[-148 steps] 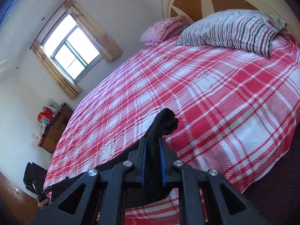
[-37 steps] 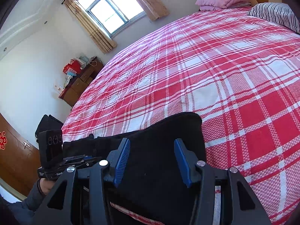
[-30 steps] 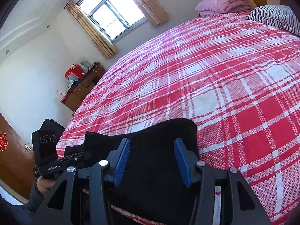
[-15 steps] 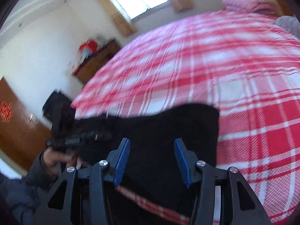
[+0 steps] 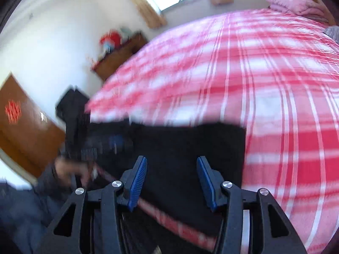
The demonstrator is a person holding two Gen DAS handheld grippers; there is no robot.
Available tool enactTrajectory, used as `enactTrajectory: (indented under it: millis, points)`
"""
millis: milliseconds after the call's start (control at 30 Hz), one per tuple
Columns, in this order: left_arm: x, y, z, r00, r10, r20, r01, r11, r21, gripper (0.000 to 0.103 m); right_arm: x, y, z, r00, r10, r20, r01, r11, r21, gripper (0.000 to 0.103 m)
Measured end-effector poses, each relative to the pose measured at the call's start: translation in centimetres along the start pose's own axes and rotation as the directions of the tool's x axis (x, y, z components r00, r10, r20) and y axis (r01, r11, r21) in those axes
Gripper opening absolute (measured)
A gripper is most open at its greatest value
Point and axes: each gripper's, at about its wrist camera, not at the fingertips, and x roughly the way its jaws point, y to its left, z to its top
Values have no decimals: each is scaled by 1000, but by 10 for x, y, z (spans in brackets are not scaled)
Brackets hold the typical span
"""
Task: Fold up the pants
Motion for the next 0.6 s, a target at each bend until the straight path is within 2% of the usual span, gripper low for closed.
enactTrajectory:
  millis: [67,133,200,300,333,367,433,500,567,600]
  points:
    - [0,-3,-1,1000,19,-4,-18,999,31,45,19,-24,10,997,-67,-37,70,994,88,60]
    - [0,-3,-2,1000,26,-6,-26,999,38,46,30,-48,10,994,-90,-67,101,979,175,60]
    - [-4,-2,-3,999,40,0,-40,998,44,48,23,-61,8,999,-33,-34,39,974,224,60]
    - [-12,-2,-4,997,69,30,-71,996,51,65,-1,-53,7,995,-99,7,96,977,190,60]
    - [-14,-2,-5,996,80,35,-82,995,57,68,-12,-47,5,995,-100,30,93,980,175,60]
    - [-13,-2,-5,996,84,33,-86,994,63,68,-20,-44,2,996,-77,38,70,983,167,60]
    - [-12,-4,-7,996,84,26,-86,993,76,68,-30,-31,-8,999,17,29,-21,990,139,60]
    - [-12,-4,-7,996,83,23,-84,994,75,68,-30,-17,-22,993,112,-35,-109,989,96,60]
    - [-13,-2,-7,996,85,26,-87,994,66,68,-21,-4,-37,988,111,-106,-107,993,50,60]
    - [-14,-1,-7,996,89,30,-91,994,64,68,-13,0,-45,984,78,-158,-75,997,21,60]
